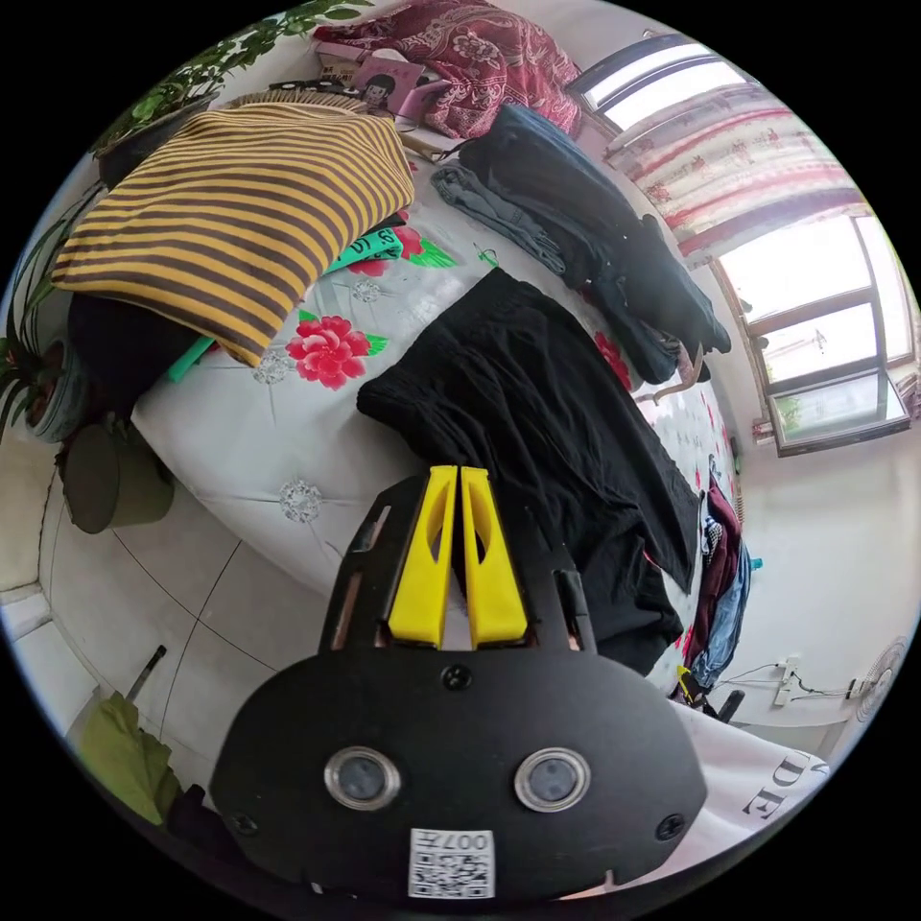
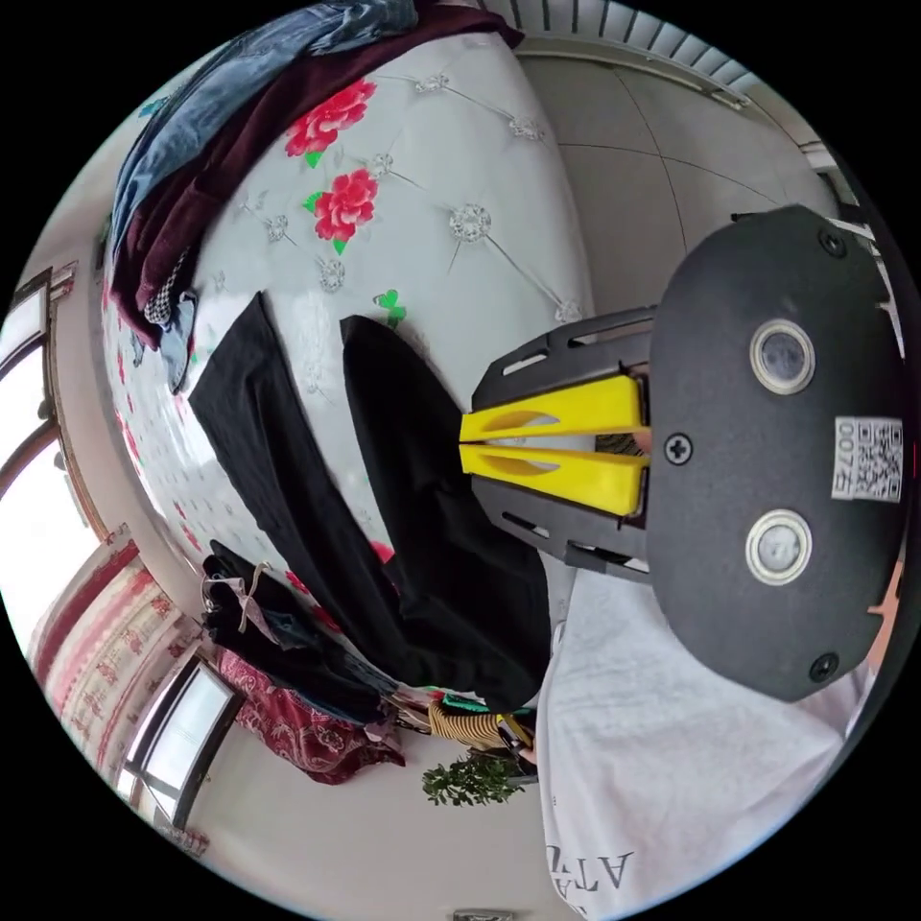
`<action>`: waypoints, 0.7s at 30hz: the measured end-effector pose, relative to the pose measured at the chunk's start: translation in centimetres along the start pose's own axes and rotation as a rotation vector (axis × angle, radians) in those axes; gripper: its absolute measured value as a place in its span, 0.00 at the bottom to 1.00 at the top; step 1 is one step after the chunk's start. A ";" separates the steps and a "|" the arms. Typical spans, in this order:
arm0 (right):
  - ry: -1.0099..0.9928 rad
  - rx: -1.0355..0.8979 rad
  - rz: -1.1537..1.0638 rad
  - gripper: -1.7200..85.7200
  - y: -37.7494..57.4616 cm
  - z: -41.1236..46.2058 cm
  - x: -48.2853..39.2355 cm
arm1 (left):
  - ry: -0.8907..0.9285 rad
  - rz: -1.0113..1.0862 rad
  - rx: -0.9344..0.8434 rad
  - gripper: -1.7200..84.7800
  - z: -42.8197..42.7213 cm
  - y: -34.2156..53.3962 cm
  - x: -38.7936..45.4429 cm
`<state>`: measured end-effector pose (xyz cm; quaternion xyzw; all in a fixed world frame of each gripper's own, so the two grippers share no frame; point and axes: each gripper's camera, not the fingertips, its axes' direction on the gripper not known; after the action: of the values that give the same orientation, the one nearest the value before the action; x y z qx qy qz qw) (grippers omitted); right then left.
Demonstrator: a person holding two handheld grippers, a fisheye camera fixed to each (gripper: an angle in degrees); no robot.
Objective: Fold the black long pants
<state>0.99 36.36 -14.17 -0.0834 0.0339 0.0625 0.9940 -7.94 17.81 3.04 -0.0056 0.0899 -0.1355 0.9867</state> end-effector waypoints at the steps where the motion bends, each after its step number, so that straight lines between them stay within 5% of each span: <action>1: 0.009 -0.062 -0.044 0.06 0.5 1.3 -1.2 | 0.008 -0.011 0.001 0.01 0.2 0.1 -0.5; 8: 0.231 -0.145 -0.466 0.10 7.0 9.0 -14.3 | 0.023 -0.036 0.003 0.01 0.5 0.0 -2.3; 12: 0.413 -0.035 -0.622 0.07 10.2 9.8 -16.8 | 0.024 -0.031 -0.001 0.01 0.6 -0.8 -2.8; 16: 0.565 -0.081 -0.521 0.03 9.9 7.0 -14.8 | 0.068 -0.044 0.019 0.01 0.2 -1.2 -3.5; 21: 0.559 0.252 -0.252 0.02 10.3 -7.2 -9.7 | 0.194 -0.057 0.066 0.01 -1.9 -1.7 -4.6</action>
<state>-10.34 44.08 -22.21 0.0229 0.3022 -0.0910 0.9486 -13.15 17.42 2.00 0.0374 0.1803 -0.1663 0.9687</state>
